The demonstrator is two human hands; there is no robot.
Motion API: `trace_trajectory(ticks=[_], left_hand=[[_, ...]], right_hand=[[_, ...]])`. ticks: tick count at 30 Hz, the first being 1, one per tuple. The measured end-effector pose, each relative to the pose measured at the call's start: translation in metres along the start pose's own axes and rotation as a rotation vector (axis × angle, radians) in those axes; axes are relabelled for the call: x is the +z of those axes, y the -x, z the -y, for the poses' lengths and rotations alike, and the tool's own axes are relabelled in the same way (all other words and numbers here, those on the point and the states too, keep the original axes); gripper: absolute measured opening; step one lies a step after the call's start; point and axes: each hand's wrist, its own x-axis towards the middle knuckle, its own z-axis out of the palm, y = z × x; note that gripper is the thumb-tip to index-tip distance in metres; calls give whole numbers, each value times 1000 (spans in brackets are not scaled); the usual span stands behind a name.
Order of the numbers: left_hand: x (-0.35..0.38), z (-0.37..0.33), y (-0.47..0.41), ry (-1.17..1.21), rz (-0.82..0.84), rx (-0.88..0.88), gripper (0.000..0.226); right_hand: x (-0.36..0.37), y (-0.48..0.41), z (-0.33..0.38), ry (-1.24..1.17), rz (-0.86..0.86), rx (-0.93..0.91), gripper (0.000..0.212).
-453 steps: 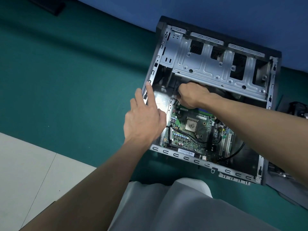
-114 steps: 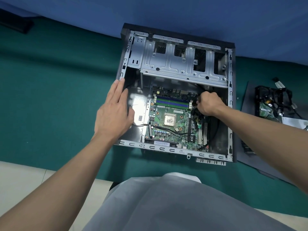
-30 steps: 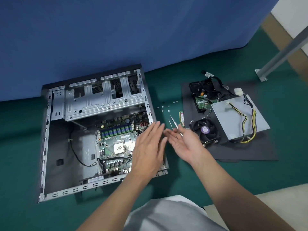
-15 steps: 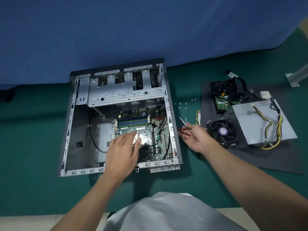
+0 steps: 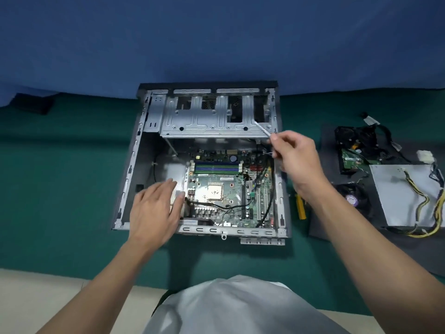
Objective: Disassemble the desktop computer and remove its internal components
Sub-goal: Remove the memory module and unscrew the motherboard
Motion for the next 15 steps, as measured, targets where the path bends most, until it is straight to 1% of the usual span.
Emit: trace_trajectory(ticks=[3,7,12,15], left_hand=[[-5,19,-1,-40,-3,-7,64],[-9,46,-1,-122,-13,-18,64],[-10,66,-11,-166,-47,26,64],[-5,70,-22,-128,-10,-27,71]], right_hand=[[31,5,2,189,166,-57,13],[70,7,-13,456,346,-91,12],[102,1,-28,662,448,-114,7],[116,-4,-33,697,490,-124,8]])
